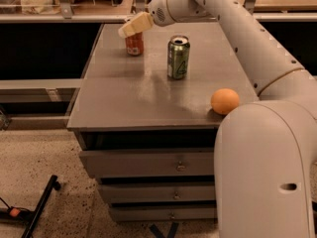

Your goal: Move coke can near orange

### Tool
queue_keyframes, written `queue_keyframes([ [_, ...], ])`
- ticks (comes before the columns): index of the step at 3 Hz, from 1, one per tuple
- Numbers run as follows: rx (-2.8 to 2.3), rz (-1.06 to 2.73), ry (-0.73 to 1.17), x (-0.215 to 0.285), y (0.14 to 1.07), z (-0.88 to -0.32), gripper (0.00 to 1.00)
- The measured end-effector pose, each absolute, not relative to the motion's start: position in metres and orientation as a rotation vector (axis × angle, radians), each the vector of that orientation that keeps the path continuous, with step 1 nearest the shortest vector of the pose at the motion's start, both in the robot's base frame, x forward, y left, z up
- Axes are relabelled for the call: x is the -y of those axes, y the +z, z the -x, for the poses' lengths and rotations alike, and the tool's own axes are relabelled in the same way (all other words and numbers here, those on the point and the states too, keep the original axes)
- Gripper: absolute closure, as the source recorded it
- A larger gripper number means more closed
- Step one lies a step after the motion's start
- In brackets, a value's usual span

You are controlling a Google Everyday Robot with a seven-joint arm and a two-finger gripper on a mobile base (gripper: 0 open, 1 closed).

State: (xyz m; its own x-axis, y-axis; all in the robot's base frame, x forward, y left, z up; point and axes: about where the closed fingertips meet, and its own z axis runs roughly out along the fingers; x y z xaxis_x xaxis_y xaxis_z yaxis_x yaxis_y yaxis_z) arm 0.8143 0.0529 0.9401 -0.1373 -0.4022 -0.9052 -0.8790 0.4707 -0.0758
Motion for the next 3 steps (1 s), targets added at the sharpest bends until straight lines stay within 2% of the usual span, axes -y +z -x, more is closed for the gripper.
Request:
queue_keyframes([
  [3, -1.71, 1.155, 0.547, -0.056, 0.912, -0.833, 0.0],
])
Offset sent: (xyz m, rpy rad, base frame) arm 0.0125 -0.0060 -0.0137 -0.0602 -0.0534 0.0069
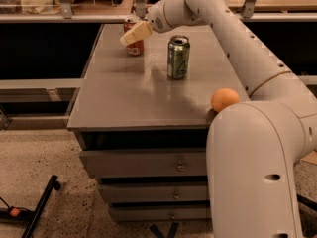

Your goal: Move coke can near orange

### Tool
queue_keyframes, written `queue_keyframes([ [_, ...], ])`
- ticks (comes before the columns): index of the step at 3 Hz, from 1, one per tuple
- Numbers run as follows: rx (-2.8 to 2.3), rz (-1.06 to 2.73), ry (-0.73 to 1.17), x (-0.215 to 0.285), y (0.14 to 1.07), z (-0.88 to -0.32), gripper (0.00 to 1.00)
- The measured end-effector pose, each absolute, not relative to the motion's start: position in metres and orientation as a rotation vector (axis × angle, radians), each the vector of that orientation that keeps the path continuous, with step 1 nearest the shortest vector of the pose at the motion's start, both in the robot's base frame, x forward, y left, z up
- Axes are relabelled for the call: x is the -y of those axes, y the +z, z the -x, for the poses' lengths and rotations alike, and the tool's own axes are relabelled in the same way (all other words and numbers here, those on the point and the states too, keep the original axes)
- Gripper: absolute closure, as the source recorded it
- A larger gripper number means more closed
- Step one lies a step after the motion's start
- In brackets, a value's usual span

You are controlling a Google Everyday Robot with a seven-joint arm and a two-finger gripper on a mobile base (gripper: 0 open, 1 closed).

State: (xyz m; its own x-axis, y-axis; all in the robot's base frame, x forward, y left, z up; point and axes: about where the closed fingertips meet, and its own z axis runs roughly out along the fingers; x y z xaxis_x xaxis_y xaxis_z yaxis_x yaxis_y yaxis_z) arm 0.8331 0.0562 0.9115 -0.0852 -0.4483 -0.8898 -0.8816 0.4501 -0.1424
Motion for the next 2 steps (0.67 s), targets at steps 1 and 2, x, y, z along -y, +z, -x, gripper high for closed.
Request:
queue_keyframes([
  [1, -1.704, 1.147, 0.531, -0.0657, 0.9017, -0.8414, 0.0],
  [2, -1.704, 1.149, 0.53, -0.0674, 0.9004, -0.8418, 0.0],
])
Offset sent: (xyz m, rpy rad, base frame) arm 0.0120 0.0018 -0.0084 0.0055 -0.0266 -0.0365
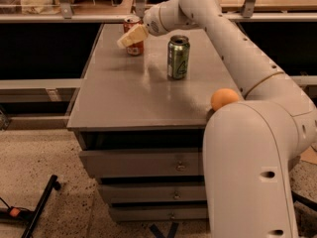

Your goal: Move coke can near orange

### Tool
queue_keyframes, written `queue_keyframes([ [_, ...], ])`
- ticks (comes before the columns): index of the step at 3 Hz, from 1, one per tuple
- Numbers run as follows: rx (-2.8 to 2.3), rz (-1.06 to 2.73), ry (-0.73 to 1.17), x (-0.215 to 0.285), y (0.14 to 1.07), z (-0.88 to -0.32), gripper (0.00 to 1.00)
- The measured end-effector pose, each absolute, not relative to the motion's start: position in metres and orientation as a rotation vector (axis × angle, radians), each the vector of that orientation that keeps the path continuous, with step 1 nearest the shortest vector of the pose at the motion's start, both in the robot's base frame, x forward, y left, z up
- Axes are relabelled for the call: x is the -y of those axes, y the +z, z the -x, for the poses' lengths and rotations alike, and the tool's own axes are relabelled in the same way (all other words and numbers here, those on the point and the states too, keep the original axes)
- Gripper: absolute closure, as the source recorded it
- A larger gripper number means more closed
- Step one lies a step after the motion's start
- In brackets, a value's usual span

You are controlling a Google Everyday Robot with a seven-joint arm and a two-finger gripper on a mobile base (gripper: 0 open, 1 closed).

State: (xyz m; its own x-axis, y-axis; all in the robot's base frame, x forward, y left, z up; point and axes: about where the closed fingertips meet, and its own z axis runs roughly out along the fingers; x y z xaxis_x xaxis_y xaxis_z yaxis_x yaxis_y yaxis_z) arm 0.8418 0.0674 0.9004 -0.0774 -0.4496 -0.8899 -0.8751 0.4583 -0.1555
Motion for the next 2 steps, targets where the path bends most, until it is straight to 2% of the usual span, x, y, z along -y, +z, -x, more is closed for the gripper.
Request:
queue_keyframes([
  [1, -1.702, 1.155, 0.523, -0.0717, 0.897, -0.8429, 0.18],
  [2, -1.702, 1.153, 0.518, -0.0724, 0.895, -0.8439, 0.42],
])
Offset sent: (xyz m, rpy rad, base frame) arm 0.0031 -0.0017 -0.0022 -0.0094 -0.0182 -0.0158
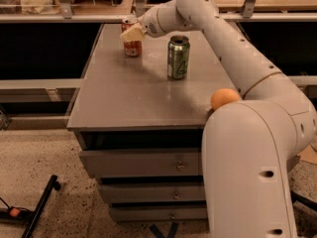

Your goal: Move coke can near orange

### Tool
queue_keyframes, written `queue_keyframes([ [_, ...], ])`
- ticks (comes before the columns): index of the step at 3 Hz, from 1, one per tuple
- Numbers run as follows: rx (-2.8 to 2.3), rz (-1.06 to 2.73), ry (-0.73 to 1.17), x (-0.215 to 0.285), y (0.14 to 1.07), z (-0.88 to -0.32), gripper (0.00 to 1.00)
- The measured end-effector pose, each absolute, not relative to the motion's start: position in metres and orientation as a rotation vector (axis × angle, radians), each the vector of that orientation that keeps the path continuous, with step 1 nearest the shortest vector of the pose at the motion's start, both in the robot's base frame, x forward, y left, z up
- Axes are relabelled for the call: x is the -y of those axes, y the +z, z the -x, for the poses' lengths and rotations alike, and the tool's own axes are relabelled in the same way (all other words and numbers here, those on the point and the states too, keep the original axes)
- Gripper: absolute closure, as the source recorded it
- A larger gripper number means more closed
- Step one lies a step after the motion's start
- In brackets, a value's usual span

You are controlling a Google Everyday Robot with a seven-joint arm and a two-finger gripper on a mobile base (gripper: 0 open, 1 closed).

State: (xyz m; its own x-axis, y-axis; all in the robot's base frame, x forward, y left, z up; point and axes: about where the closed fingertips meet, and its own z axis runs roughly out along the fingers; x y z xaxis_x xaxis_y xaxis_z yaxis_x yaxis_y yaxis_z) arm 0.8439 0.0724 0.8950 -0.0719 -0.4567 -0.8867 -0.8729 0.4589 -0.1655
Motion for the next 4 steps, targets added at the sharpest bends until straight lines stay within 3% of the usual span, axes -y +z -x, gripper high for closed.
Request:
queue_keyframes([
  [2, -1.701, 1.135, 0.501, -0.064, 0.899, -0.845, 0.88],
  [3, -1.698, 1.131, 0.498, -0.062, 0.901, -0.845, 1.0],
  [4, -1.687, 1.128, 0.492, -0.059, 0.907, -0.843, 1.0],
])
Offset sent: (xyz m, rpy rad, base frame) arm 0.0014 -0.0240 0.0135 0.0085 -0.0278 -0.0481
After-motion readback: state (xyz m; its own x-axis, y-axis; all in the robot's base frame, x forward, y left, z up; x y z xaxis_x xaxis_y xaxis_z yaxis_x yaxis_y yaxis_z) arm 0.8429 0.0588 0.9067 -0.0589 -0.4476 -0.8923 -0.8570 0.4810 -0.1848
